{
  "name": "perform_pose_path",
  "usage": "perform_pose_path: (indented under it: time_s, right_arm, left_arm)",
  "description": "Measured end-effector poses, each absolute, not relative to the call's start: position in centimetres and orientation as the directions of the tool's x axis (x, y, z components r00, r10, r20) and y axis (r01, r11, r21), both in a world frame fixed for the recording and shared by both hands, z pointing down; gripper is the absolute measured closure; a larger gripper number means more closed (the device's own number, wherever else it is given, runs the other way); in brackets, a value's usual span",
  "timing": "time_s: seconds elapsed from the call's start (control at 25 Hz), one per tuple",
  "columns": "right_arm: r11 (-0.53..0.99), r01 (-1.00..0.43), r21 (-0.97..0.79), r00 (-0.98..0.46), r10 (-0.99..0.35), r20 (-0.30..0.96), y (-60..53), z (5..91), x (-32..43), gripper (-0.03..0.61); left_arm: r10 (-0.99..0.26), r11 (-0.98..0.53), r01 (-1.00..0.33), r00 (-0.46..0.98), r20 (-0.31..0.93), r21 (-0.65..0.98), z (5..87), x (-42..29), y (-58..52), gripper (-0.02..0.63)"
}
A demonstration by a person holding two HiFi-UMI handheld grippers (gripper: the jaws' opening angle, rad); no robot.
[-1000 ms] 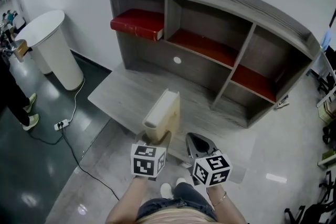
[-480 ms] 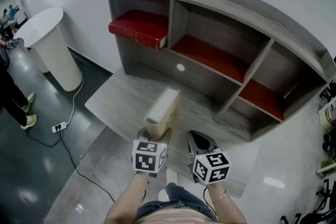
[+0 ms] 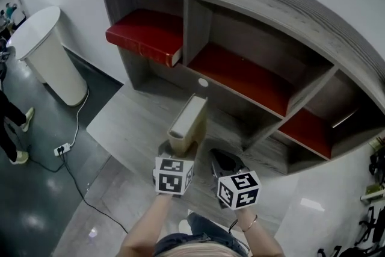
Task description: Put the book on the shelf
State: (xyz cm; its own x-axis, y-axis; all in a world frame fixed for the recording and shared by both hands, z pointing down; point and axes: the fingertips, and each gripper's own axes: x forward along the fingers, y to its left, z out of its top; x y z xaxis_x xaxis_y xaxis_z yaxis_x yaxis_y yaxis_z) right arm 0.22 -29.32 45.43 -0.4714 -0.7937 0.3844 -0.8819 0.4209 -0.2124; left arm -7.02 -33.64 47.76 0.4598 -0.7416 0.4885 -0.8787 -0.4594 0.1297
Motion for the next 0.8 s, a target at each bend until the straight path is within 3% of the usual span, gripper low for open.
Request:
perform_pose_path:
  time_s: [0.8]
  right_arm:
    - [0.370,-0.890,-0.266,-0.454,-0.763,0.459,-36.8,50.3,3.3,0.569]
  left_arm:
    - [-0.734,-0.475,-0.873,0.461,0.498,0.108,51.3,-3.2,-43.8,0.391]
